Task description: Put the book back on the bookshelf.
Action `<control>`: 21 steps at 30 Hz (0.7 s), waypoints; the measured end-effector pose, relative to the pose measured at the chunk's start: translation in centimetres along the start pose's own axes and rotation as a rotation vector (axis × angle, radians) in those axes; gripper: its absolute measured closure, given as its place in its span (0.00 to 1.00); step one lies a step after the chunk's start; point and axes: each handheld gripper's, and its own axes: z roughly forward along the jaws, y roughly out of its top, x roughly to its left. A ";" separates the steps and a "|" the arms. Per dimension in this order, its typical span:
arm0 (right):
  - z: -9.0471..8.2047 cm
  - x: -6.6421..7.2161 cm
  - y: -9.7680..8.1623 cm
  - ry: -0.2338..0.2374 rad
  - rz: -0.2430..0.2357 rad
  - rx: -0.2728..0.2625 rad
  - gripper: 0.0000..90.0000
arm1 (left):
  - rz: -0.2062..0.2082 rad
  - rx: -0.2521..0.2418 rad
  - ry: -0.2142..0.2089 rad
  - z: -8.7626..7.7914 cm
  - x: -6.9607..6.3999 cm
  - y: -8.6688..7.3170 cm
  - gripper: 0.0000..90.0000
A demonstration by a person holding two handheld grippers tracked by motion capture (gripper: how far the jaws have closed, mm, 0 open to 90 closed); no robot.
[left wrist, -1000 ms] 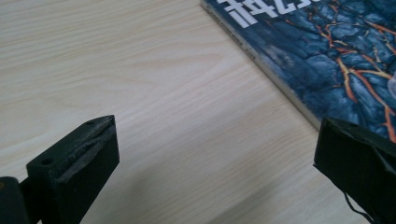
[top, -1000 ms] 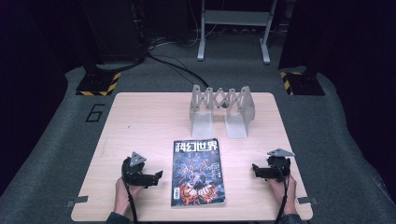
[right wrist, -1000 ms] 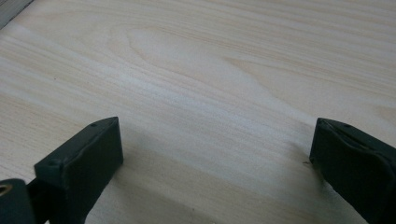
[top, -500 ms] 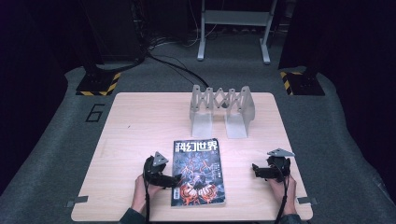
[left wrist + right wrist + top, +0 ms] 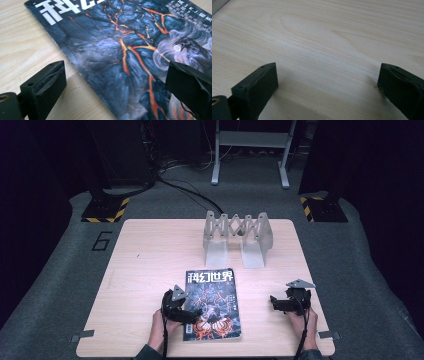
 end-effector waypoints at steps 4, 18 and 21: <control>-0.2 0.2 -0.1 -0.006 0.014 0.002 0.05 | 0.005 -0.008 0.004 0.2 -0.5 0.1 0.06; -0.7 0.1 -0.4 0.034 0.002 -0.020 0.12 | -0.003 -0.008 0.015 0.5 -1.2 0.3 0.06; -0.8 0.1 -0.3 0.080 0.036 -0.024 0.14 | 0.000 -0.012 0.002 0.8 -1.4 0.5 0.06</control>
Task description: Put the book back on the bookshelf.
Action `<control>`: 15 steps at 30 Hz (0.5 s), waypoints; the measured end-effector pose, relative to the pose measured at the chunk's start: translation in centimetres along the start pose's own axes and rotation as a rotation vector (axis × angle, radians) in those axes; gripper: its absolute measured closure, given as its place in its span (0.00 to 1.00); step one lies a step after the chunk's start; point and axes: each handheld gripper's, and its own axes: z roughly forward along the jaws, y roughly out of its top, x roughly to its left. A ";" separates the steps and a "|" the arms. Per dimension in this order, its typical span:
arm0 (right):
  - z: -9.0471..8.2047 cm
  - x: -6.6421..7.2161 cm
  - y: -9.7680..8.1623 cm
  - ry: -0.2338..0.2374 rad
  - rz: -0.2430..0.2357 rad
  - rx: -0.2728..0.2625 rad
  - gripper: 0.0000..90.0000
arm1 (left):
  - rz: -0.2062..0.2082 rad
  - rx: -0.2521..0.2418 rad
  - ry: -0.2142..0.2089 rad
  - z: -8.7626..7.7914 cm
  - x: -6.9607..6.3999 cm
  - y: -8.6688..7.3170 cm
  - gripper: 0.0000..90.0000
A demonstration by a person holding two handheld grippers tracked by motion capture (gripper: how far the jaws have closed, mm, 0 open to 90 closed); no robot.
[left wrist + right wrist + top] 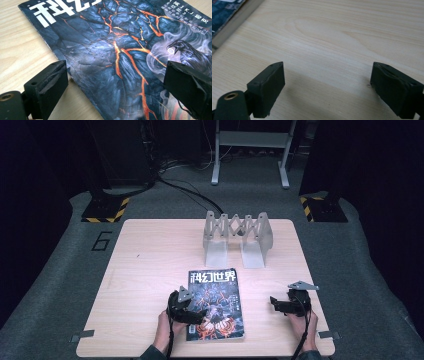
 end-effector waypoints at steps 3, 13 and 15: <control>0.0 0.4 0.1 0.022 0.020 -0.006 0.15 | -0.003 -0.001 0.006 0.1 -0.2 0.1 0.06; 0.0 3.4 1.8 0.119 -0.040 0.024 0.16 | -0.003 -0.003 -0.007 0.8 -1.2 0.6 0.07; 0.0 3.7 1.9 0.133 -0.040 0.030 0.16 | 0.007 0.003 -0.005 0.8 -1.3 0.7 0.07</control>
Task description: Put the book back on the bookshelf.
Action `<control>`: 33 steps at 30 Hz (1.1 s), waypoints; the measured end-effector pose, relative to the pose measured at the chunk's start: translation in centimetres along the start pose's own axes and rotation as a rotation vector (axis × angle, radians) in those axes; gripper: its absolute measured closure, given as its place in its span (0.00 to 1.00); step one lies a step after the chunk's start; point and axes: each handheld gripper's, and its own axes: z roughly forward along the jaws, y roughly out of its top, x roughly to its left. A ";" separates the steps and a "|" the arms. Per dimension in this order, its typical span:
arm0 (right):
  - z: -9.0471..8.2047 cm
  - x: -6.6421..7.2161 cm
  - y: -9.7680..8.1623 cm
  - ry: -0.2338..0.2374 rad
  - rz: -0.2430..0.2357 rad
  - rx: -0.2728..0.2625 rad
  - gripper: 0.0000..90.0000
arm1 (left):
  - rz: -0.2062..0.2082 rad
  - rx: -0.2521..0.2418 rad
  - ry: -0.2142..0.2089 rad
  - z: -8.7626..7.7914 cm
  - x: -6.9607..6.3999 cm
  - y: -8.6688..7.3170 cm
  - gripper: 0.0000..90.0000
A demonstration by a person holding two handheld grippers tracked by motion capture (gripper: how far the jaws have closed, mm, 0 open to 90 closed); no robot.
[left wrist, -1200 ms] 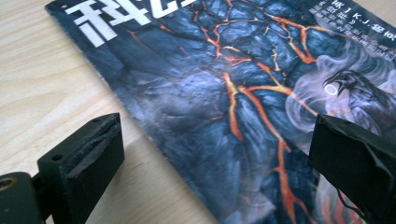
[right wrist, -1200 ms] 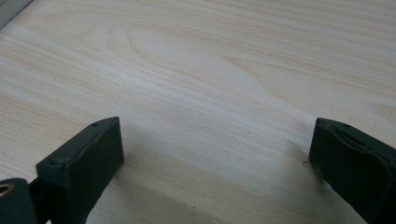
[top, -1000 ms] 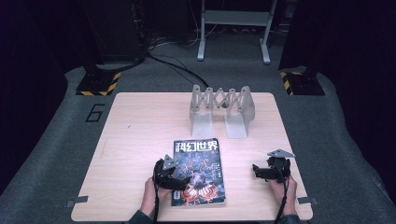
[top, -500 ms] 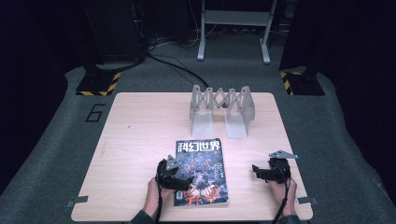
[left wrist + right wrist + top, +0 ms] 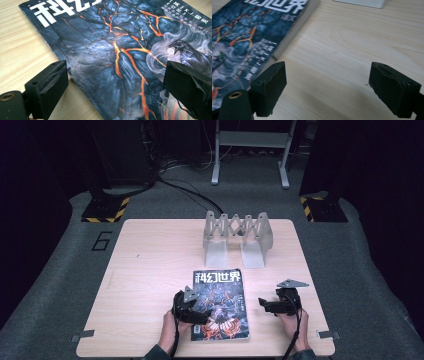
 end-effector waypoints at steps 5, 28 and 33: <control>1.0 1.6 1.0 0.035 -0.019 0.031 0.16 | -0.007 -0.007 -0.006 0.4 -0.7 0.3 0.07; 4.7 4.6 3.2 0.053 -0.096 0.182 0.16 | 0.025 0.018 0.025 -0.6 1.4 0.6 0.07; 4.8 4.6 3.4 0.050 -0.103 0.195 0.16 | -0.038 0.013 0.098 -1.6 3.9 -0.2 0.07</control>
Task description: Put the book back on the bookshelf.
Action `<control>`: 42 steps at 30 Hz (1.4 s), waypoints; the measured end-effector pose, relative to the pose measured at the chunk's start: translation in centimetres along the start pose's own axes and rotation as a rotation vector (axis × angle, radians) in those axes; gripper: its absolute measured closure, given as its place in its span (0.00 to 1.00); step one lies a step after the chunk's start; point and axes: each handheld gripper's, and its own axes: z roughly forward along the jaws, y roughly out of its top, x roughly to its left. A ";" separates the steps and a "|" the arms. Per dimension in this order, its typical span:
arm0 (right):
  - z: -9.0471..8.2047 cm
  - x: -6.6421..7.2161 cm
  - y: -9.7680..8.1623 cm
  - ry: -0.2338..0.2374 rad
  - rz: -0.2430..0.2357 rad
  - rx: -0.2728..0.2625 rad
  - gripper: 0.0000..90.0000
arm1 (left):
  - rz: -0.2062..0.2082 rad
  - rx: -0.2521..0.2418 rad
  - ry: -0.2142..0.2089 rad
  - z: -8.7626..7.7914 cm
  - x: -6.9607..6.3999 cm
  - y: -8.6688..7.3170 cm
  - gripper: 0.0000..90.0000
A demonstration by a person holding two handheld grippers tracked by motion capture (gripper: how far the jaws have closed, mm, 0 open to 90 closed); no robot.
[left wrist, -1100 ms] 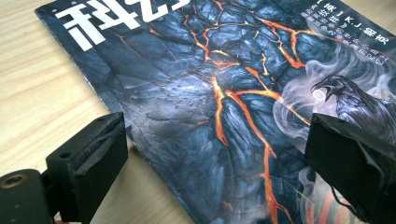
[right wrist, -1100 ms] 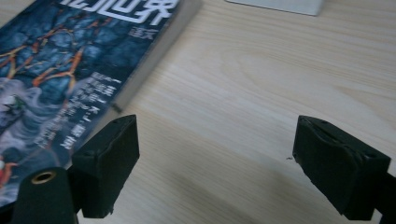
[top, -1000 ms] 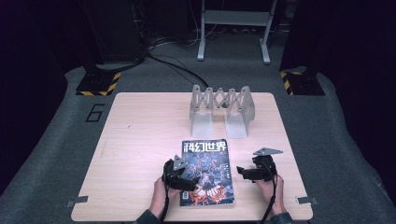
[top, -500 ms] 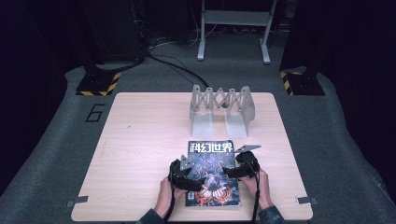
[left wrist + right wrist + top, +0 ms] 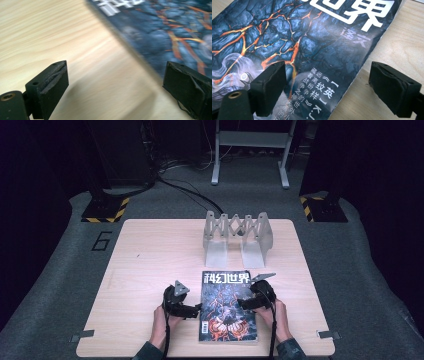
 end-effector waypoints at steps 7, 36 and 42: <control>0.0 0.1 0.1 -0.002 -0.002 0.013 0.18 | 0.031 0.031 0.041 0.8 -0.1 -0.2 0.05; -1.6 -1.8 -0.3 0.133 0.119 -0.082 0.43 | 0.044 0.023 0.025 1.1 -0.8 0.1 0.05; -2.1 -1.5 -0.3 0.142 0.101 -0.133 0.48 | 0.046 0.021 0.027 1.1 -0.7 0.1 0.05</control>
